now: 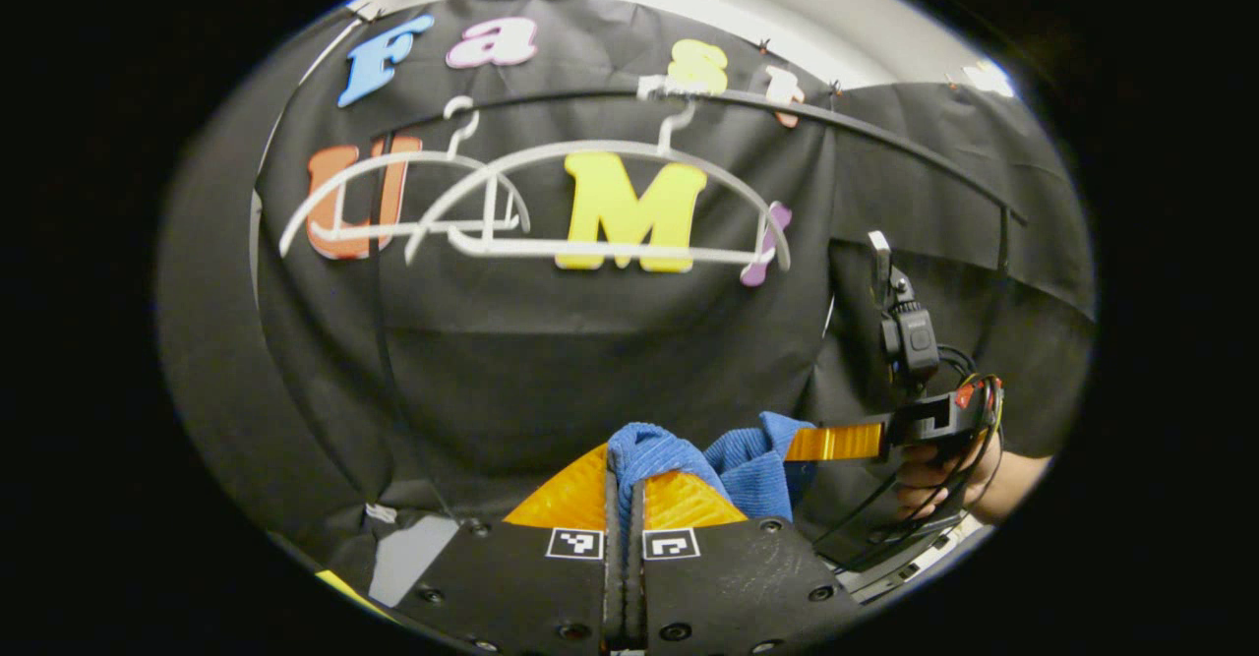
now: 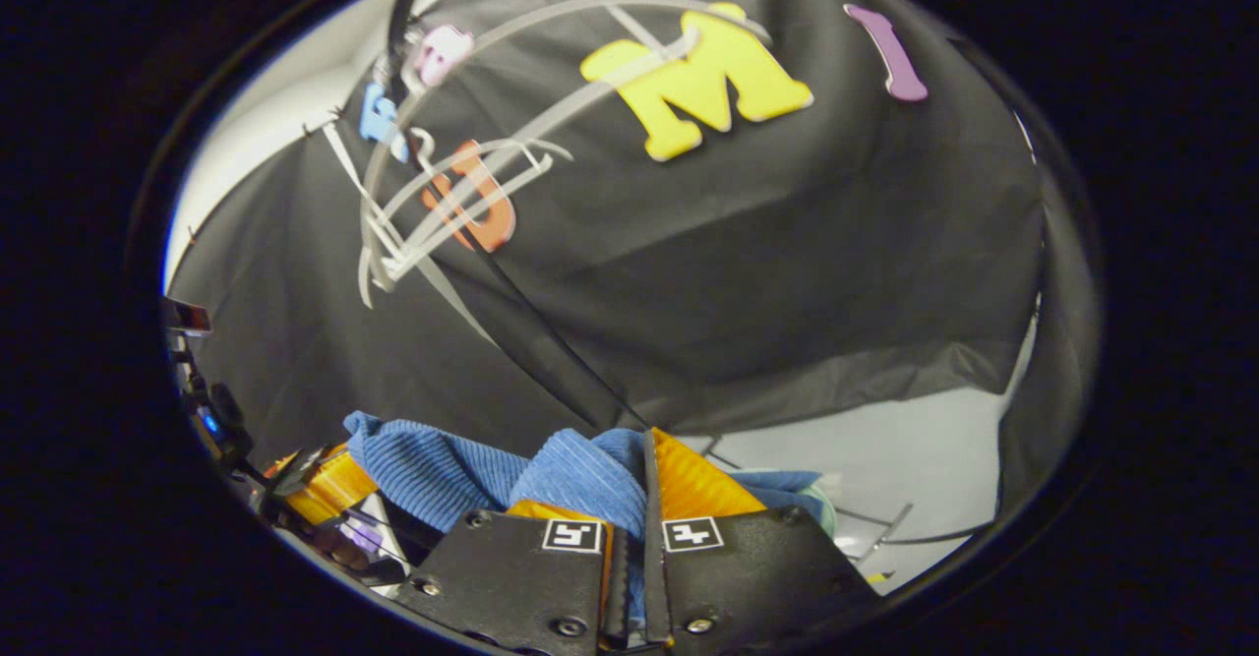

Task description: Grasp the clothes on the hanger with both hands and then place them into the laundry hamper below.

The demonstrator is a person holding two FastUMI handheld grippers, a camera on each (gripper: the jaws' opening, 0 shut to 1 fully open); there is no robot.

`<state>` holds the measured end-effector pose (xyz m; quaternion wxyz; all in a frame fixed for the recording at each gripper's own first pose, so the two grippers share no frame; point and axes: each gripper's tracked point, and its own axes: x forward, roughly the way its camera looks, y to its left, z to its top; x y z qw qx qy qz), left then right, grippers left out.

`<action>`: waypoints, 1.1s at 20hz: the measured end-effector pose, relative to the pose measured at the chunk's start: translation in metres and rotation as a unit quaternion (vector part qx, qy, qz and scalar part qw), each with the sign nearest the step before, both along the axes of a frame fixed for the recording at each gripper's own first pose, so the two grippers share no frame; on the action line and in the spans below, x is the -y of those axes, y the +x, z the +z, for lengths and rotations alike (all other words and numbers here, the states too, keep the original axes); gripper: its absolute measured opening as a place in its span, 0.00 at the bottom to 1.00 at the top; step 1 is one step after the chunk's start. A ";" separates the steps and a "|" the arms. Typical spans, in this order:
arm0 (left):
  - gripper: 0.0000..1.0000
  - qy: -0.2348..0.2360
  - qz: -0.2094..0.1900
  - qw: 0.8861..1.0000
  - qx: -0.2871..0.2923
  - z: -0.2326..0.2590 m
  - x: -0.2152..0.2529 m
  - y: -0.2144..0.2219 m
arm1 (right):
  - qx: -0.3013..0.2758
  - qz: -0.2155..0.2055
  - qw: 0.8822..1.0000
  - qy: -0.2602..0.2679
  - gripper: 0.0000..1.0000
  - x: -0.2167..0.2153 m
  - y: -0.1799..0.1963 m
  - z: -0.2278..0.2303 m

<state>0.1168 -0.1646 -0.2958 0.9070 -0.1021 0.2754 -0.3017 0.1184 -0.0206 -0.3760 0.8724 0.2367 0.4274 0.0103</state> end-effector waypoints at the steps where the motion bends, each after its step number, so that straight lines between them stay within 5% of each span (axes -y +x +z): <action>1: 0.01 0.010 0.000 1.000 -0.017 -0.020 0.004 -0.005 | -0.025 0.000 1.000 -0.004 0.10 -0.003 -0.003 -0.020; 10: 0.01 0.111 0.002 0.984 -0.142 -0.144 0.021 -0.013 | -0.176 0.031 0.979 -0.096 0.10 0.000 -0.027 -0.150; 12: 0.04 0.129 0.000 0.975 -0.181 -0.171 0.017 -0.026 | -0.194 0.042 0.975 -0.096 0.23 0.001 -0.032 -0.148; 13: 0.00 0.138 0.000 0.970 -0.201 -0.179 0.011 -0.034 | -0.201 0.044 0.973 -0.104 0.42 0.006 -0.034 -0.144; 16: 0.44 0.136 -0.001 0.966 -0.220 -0.184 0.005 -0.039 | -0.181 0.051 0.972 -0.141 0.64 0.024 -0.035 -0.137; 19: 0.83 0.146 0.015 0.969 -0.199 -0.168 -0.014 -0.027 | -0.146 0.051 0.971 -0.180 0.70 0.043 -0.034 -0.100; 22: 0.95 0.135 0.035 0.974 -0.176 -0.143 -0.031 -0.014 | -0.088 0.033 0.973 -0.209 0.70 0.046 -0.023 -0.059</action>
